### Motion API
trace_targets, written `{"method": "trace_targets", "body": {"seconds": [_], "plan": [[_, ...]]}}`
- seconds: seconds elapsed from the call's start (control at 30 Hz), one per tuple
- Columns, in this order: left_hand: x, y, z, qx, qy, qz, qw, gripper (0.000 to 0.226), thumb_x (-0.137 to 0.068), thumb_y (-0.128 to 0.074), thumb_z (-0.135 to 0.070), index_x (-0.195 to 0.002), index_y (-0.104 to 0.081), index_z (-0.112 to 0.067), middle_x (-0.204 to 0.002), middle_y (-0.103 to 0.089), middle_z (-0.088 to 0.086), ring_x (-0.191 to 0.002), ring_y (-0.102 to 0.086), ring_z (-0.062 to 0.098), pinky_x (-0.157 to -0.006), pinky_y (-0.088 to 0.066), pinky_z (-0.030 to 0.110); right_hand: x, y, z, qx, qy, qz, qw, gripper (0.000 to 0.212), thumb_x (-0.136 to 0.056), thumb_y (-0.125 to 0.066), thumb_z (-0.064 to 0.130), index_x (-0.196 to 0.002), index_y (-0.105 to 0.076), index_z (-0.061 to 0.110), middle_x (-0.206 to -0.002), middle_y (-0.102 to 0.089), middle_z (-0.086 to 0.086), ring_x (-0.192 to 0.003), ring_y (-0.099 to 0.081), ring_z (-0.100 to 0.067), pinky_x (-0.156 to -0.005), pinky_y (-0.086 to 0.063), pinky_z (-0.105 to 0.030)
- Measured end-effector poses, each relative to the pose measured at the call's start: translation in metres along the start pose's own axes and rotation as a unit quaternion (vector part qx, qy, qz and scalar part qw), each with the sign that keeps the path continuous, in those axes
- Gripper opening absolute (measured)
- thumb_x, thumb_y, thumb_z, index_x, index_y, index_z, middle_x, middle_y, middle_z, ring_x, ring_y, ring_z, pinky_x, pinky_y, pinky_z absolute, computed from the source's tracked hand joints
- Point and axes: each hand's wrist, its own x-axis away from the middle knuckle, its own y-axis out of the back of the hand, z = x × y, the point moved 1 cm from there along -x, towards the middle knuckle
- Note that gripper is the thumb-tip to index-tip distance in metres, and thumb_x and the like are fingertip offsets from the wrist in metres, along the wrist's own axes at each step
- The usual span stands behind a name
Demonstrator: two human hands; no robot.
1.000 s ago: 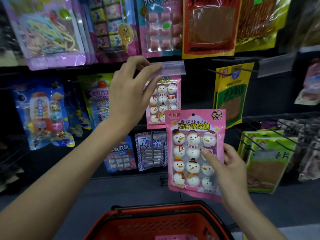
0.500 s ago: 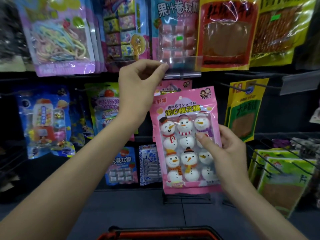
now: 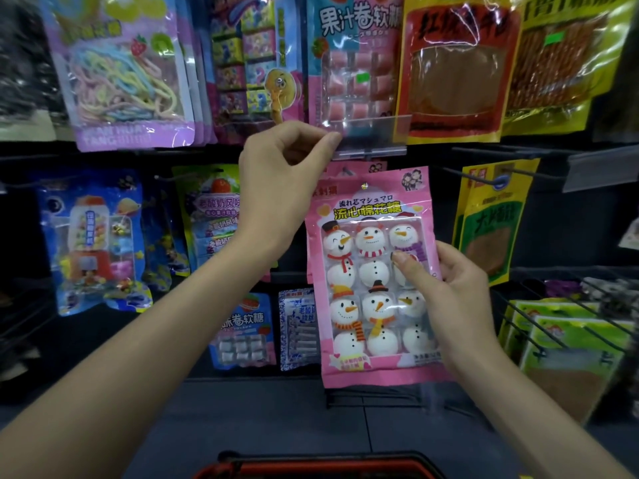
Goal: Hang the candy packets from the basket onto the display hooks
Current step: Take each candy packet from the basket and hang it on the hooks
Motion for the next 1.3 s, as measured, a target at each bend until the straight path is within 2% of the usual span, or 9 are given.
{"method": "trace_targets", "body": {"seconds": [0.3, 0.43, 0.63, 0.77, 0.9, 1.0, 1.1, 1.2, 1.3], "plan": [[0.011, 0.007, 0.003, -0.056, -0.054, 0.021, 0.997, 0.011, -0.099, -0.071, -0.023, -0.105, -0.078, -0.016, -0.095, -0.075, -0.008, -0.09, -0.07, 0.009, -0.082, -0.058, 0.027, -0.001, 0.0, 0.004, 0.002, -0.012, 0.003, 1.0, 0.021, -0.093, -0.077, 0.019, -0.114, -0.076, 0.021, -0.103, -0.081, 0.004, -0.097, -0.077, -0.015, -0.089, -0.062, -0.044], [0.012, 0.008, 0.005, -0.061, -0.058, 0.019, 0.996, 0.012, -0.099, -0.071, -0.024, -0.106, -0.078, -0.016, -0.096, -0.075, -0.007, -0.092, -0.07, 0.012, -0.084, -0.058, 0.034, -0.002, -0.003, 0.008, -0.004, -0.017, 0.002, 1.0, 0.021, -0.093, -0.077, 0.02, -0.113, -0.076, 0.02, -0.1, -0.081, 0.005, -0.093, -0.078, -0.013, -0.081, -0.063, -0.037], [0.015, 0.01, 0.004, -0.067, -0.059, 0.033, 0.995, 0.013, -0.1, -0.07, -0.024, -0.109, -0.077, -0.018, -0.1, -0.073, -0.01, -0.095, -0.068, 0.008, -0.085, -0.057, 0.031, 0.002, -0.005, 0.009, -0.019, -0.038, 0.0, 0.999, 0.017, -0.092, -0.077, 0.02, -0.109, -0.077, 0.02, -0.096, -0.081, 0.004, -0.088, -0.078, -0.013, -0.073, -0.062, -0.03], [0.015, 0.012, 0.004, -0.068, -0.056, 0.036, 0.995, 0.015, -0.1, -0.07, -0.025, -0.111, -0.077, -0.018, -0.103, -0.073, -0.01, -0.098, -0.068, 0.009, -0.087, -0.056, 0.032, 0.005, -0.006, 0.009, -0.025, -0.054, -0.005, 0.998, 0.015, -0.092, -0.078, 0.021, -0.106, -0.078, 0.021, -0.096, -0.081, 0.0, -0.09, -0.079, -0.018, -0.083, -0.064, -0.044], [0.019, 0.012, 0.007, -0.078, -0.056, 0.03, 0.995, 0.02, -0.1, -0.07, -0.023, -0.118, -0.075, -0.02, -0.11, -0.071, -0.01, -0.104, -0.066, 0.005, -0.091, -0.054, 0.026, 0.001, -0.01, 0.01, -0.03, -0.075, -0.004, 0.997, 0.013, -0.092, -0.078, 0.023, -0.105, -0.078, 0.021, -0.096, -0.081, -0.003, -0.089, -0.079, -0.025, -0.083, -0.064, -0.054], [0.029, 0.01, 0.018, -0.092, 0.015, 0.013, 0.996, 0.032, -0.098, -0.071, -0.027, -0.129, -0.066, -0.028, -0.119, -0.064, -0.012, -0.111, -0.061, 0.002, -0.093, -0.049, 0.019, -0.003, -0.013, 0.007, -0.027, -0.083, -0.006, 0.996, 0.013, -0.093, -0.078, 0.021, -0.106, -0.077, 0.02, -0.094, -0.082, -0.003, -0.086, -0.08, -0.023, -0.081, -0.065, -0.051], [0.043, 0.004, 0.035, -0.064, 0.148, 0.018, 0.987, 0.042, -0.094, -0.075, -0.04, -0.13, -0.057, -0.029, -0.115, -0.061, -0.008, -0.105, -0.061, 0.009, -0.087, -0.051, 0.024, -0.009, -0.017, 0.001, -0.029, -0.091, -0.009, 0.995, 0.013, -0.093, -0.078, 0.021, -0.106, -0.077, 0.018, -0.094, -0.081, -0.004, -0.087, -0.08, -0.025, -0.079, -0.065, -0.049], [0.056, -0.003, 0.053, 0.019, 0.28, 0.095, 0.955, 0.035, -0.093, -0.074, -0.046, -0.116, -0.065, -0.022, -0.102, -0.071, -0.002, -0.095, -0.071, 0.018, -0.082, -0.06, 0.034, -0.016, -0.02, -0.005, -0.017, -0.086, -0.017, 0.996, 0.013, -0.093, -0.078, 0.02, -0.106, -0.077, 0.019, -0.094, -0.081, -0.002, -0.088, -0.079, -0.024, -0.08, -0.064, -0.047], [0.067, -0.007, 0.07, 0.041, 0.294, 0.122, 0.947, 0.027, -0.093, -0.074, -0.043, -0.1, -0.075, -0.017, -0.097, -0.076, 0.006, -0.093, -0.073, 0.024, -0.083, -0.061, 0.037, -0.025, -0.023, -0.012, -0.007, -0.084, -0.02, 0.996, 0.013, -0.093, -0.077, 0.019, -0.107, -0.076, 0.019, -0.095, -0.081, -0.001, -0.087, -0.079, -0.021, -0.082, -0.065, -0.049]]}}
